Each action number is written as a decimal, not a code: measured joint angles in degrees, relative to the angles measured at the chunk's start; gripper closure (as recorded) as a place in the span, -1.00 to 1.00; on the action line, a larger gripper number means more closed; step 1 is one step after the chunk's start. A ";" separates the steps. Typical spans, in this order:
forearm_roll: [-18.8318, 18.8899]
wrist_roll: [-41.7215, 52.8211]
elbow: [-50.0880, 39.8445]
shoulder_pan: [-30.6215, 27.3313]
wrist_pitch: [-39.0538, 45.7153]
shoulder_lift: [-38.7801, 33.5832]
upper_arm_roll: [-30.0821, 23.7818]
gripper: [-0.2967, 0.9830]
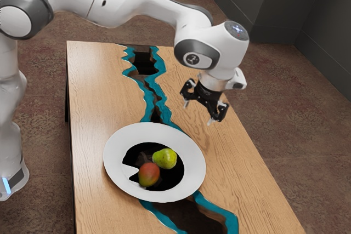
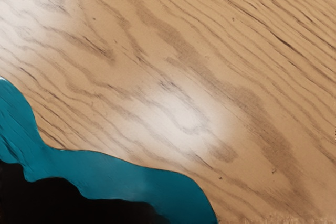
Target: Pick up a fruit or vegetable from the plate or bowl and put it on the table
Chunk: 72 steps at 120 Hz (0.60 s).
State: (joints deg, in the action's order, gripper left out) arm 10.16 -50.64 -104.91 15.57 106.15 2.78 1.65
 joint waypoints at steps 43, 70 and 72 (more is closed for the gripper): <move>-6.10 26.68 -13.46 -16.50 6.44 -8.45 -14.65 -0.54; -10.58 36.93 -17.07 -13.23 12.06 -7.71 -18.74 -0.53; -10.98 37.54 -17.43 -13.43 12.39 -7.76 -18.76 -0.53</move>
State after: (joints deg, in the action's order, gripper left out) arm -0.82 -13.10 -122.34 2.14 118.54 -4.98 -17.10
